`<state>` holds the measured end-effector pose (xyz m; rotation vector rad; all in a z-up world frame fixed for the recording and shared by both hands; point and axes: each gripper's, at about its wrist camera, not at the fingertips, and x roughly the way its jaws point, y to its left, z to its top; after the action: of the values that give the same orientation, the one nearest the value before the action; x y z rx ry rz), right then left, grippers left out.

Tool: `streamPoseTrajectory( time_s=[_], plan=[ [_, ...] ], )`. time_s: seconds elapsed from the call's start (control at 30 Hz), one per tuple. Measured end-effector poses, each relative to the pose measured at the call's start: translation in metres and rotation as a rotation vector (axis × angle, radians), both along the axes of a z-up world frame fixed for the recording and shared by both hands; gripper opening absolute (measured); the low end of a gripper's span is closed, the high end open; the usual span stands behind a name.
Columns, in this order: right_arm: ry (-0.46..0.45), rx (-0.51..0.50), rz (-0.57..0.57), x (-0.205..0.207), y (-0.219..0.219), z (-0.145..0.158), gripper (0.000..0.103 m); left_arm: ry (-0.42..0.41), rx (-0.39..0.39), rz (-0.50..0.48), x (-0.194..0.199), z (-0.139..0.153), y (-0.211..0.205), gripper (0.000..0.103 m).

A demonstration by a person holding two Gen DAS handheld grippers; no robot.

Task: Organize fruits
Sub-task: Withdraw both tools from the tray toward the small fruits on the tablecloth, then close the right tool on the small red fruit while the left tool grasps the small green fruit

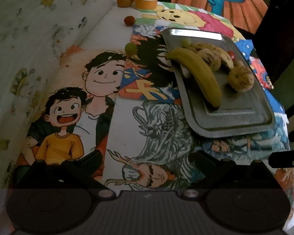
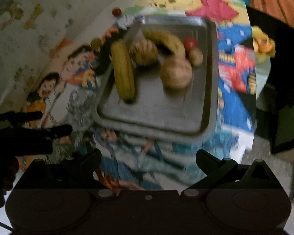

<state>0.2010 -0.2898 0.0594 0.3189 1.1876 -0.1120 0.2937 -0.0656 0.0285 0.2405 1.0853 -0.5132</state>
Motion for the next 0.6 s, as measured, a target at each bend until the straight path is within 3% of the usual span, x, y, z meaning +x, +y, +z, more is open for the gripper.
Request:
streamPoseTrajectory(
  time_s=[0.23, 0.6],
  plan=[
    [-0.133, -0.051, 0.045, 0.039, -0.011, 0.032, 0.102, -0.046, -0.041, 0.056, 0.019, 0.008, 0.001, 0.103],
    [-0.291, -0.155, 0.251, 0.131, -0.025, 0.049, 0.102, -0.141, -0.105, 0.207, 0.082, 0.007, -0.008, 0.103]
  ],
)
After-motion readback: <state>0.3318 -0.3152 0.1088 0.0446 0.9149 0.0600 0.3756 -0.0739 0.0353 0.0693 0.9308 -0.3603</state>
